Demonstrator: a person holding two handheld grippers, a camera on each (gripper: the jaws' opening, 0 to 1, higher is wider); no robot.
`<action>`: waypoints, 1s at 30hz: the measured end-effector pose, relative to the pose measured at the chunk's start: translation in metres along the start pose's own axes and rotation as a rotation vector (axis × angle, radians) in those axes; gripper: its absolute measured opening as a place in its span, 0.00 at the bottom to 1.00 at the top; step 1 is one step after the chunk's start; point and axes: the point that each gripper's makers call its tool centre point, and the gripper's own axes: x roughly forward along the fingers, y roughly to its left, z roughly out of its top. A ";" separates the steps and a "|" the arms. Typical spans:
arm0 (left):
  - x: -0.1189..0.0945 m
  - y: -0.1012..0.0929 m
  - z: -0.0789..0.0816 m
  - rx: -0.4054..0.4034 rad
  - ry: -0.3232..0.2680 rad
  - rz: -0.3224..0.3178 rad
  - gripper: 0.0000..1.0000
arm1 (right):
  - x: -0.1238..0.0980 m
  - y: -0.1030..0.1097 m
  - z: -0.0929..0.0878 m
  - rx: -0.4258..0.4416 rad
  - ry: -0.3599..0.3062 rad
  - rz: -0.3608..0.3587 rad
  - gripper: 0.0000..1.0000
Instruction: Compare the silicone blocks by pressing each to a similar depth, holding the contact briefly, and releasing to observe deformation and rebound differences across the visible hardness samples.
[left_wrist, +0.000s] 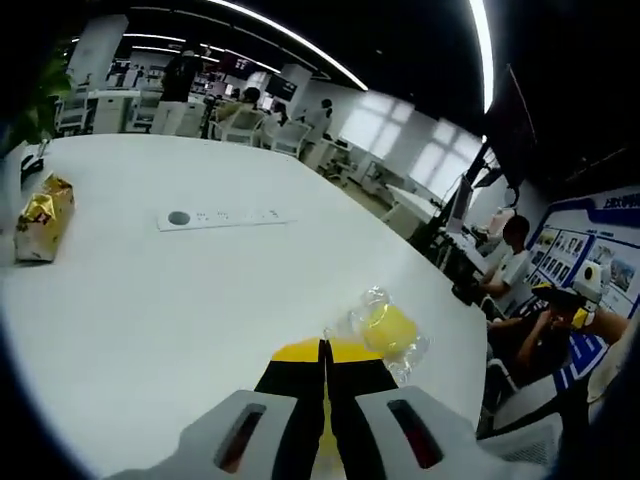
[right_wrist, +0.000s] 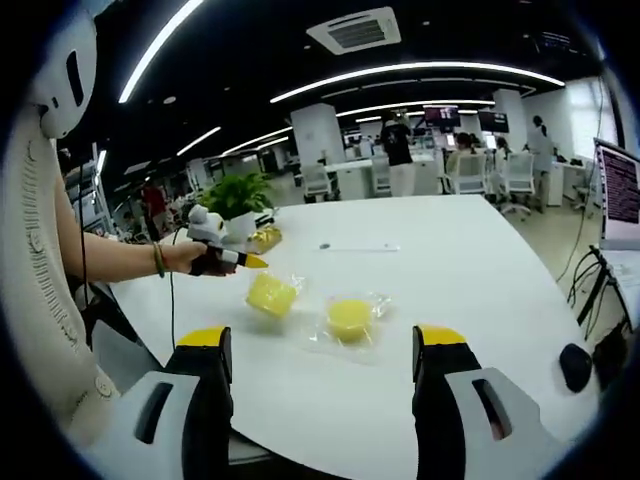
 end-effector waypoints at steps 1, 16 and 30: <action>0.002 0.006 -0.001 0.002 0.008 0.006 0.00 | 0.002 -0.001 0.000 0.003 0.005 0.001 0.68; 0.023 0.048 -0.035 0.008 0.122 0.060 0.00 | 0.020 -0.004 -0.013 0.026 0.080 0.016 0.67; 0.026 0.061 -0.042 0.029 0.141 0.075 0.00 | 0.029 0.001 -0.015 0.034 0.088 0.056 0.65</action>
